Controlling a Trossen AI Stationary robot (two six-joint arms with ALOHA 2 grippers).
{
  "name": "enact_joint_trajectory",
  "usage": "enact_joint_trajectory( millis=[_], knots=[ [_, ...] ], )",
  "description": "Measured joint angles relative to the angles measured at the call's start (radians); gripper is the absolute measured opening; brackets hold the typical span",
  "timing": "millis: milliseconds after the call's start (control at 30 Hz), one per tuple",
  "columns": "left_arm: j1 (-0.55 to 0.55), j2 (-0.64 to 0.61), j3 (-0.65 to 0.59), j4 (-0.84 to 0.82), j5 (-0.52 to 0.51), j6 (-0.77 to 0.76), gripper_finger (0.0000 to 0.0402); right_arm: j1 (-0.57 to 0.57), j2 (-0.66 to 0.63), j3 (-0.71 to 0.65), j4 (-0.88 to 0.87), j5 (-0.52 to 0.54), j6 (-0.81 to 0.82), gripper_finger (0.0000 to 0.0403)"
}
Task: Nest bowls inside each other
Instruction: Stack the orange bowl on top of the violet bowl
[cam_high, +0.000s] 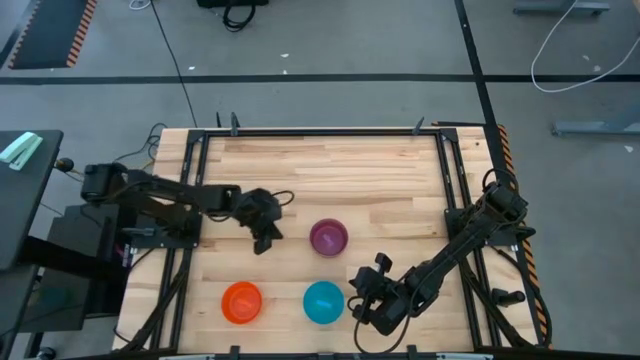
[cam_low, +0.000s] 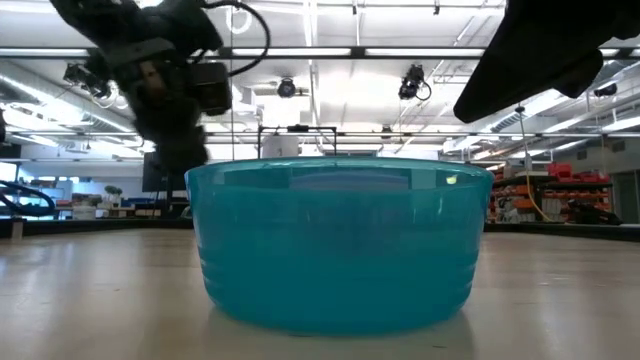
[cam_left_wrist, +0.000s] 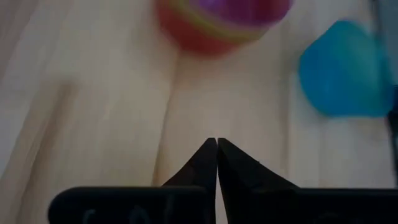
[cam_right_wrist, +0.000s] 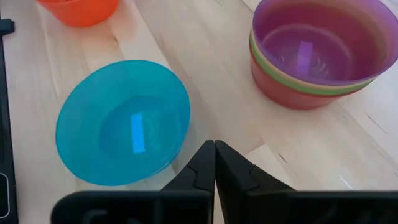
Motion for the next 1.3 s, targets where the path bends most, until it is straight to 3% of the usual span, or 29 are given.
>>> enact_joint_trajectory(
  millis=[333, 567, 733, 967, 1300],
  knots=[
    [-0.188, -0.128, 0.008, -0.367, -0.108, -0.245, 0.0011, -0.001, 0.000, 0.001, 0.001, -0.005, 0.000, 0.0018],
    [-0.335, -0.130, 0.145, -0.637, -0.192, -0.395, 0.0011, -0.001, 0.000, 0.001, 0.001, -0.009, 0.000, 0.0019],
    [-0.461, -0.130, 0.223, -0.650, -0.242, -0.471, 0.0011, -0.001, 0.000, 0.001, 0.001, -0.011, 0.000, 0.0019],
    [-0.619, -0.067, 0.229, -0.658, -0.270, -0.653, 0.0015, 0.000, 0.000, 0.001, 0.002, -0.039, 0.000, 0.0019],
    [-0.737, 0.053, 0.229, -0.635, -0.260, -0.777, 0.0022, 0.000, 0.000, 0.001, 0.003, -0.063, -0.008, 0.0019]
  ],
)
